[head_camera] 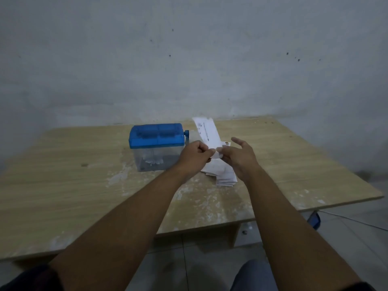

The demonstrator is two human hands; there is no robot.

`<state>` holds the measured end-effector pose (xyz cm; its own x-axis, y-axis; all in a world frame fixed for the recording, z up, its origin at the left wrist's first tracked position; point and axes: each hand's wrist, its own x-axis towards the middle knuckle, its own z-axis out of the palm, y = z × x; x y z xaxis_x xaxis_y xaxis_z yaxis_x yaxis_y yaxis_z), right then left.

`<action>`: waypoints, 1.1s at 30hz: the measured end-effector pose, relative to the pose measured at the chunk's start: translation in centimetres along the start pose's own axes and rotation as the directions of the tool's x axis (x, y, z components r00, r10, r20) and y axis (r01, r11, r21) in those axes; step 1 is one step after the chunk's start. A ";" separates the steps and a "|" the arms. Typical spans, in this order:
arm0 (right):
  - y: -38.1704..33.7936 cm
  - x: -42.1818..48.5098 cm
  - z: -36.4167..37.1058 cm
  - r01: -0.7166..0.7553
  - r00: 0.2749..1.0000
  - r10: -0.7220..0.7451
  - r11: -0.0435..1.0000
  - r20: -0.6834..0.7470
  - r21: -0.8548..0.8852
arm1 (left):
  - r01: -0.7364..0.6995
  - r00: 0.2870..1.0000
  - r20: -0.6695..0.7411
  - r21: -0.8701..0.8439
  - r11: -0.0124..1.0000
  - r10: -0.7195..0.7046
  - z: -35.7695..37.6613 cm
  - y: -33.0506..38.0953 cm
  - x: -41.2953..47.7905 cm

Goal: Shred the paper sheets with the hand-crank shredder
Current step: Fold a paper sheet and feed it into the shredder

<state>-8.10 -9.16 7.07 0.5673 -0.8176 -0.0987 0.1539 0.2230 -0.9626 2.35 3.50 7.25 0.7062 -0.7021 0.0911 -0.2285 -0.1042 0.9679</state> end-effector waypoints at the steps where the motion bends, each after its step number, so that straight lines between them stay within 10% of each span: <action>1: -0.6 -0.1 0.4 0.009 1.000 -0.009 0.999 0.006 0.034 | -0.024 1.000 -0.011 -0.011 1.000 0.024 -0.1 0.4 0.0; 7: -3.4 0.0 3.2 0.060 0.995 -0.066 0.995 0.076 0.078 | -0.133 0.986 -0.117 -0.159 0.978 0.115 -2.3 3.4 0.3; 15: -5.0 0.4 9.0 0.152 0.939 -0.098 0.978 0.330 -0.143 | -0.208 0.965 -0.143 0.106 0.972 0.222 -10.4 4.0 3.0; 24: -5.0 1.2 17.2 0.537 0.826 -0.320 0.696 0.464 -0.477 | -0.197 0.951 -0.195 0.223 0.955 0.241 -19.8 2.7 3.5; 33: -3.3 1.9 20.1 0.598 0.794 -0.378 0.622 0.475 -0.505 | -0.222 0.927 -0.228 0.308 0.925 0.298 -21.6 0.9 4.4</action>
<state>8.72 -0.75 15.15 0.7769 -0.4815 0.4057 0.0263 -0.6189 -0.7850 19.72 15.55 13.54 0.7393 -0.5209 0.4268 -0.5745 -0.1574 0.8032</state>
